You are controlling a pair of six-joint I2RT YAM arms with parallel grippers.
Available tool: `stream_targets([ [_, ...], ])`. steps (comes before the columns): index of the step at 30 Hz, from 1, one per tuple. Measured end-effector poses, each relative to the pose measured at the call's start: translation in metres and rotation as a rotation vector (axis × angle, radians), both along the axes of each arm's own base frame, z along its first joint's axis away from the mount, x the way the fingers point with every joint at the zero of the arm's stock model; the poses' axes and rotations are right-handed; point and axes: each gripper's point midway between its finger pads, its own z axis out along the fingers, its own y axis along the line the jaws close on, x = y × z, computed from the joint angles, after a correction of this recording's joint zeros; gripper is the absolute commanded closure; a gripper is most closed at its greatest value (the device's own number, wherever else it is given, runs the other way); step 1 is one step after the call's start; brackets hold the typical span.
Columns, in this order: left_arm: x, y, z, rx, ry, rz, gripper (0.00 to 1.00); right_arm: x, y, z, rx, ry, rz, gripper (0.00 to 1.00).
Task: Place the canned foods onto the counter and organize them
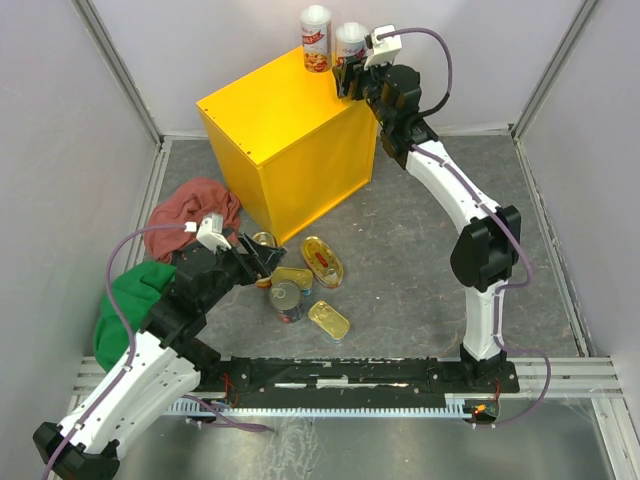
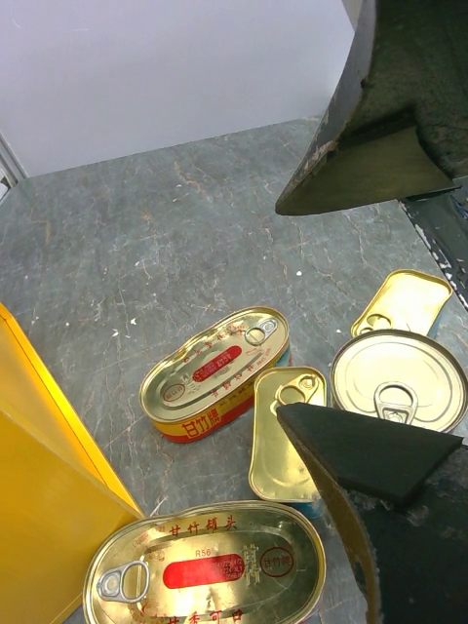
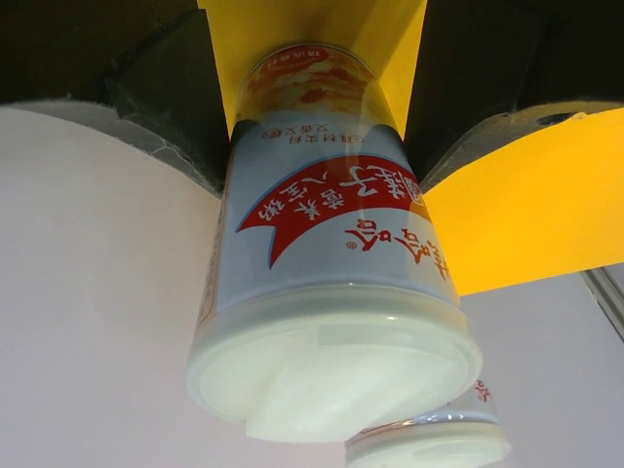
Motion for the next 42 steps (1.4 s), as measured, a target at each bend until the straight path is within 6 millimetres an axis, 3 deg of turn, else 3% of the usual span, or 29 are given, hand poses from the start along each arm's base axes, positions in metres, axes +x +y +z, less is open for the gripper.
stream_targets([
  [8, 0.002, -0.001, -0.001, 0.0, 0.0, 0.0, 0.16, 0.01, 0.004, 0.0, -0.004, 0.014, 0.015, 0.25],
  [12, 0.002, -0.001, 0.001, -0.004, -0.006, 0.0, 0.16, 0.009, 0.006, 0.0, 0.001, 0.023, 0.033, 0.24],
  [20, 0.002, -0.001, 0.004, -0.013, -0.021, 0.0, 0.16, 0.005, 0.013, -0.003, 0.0, 0.046, 0.059, 0.11],
  [29, -0.001, 0.0, 0.008, -0.044, -0.028, 0.01, 0.15, -0.006, 0.012, -0.004, -0.009, 0.073, 0.065, 0.06],
  [42, -0.003, 0.006, 0.016, -0.077, -0.046, 0.041, 0.15, -0.045, -0.007, 0.034, 0.0, 0.055, 0.061, 0.05],
])
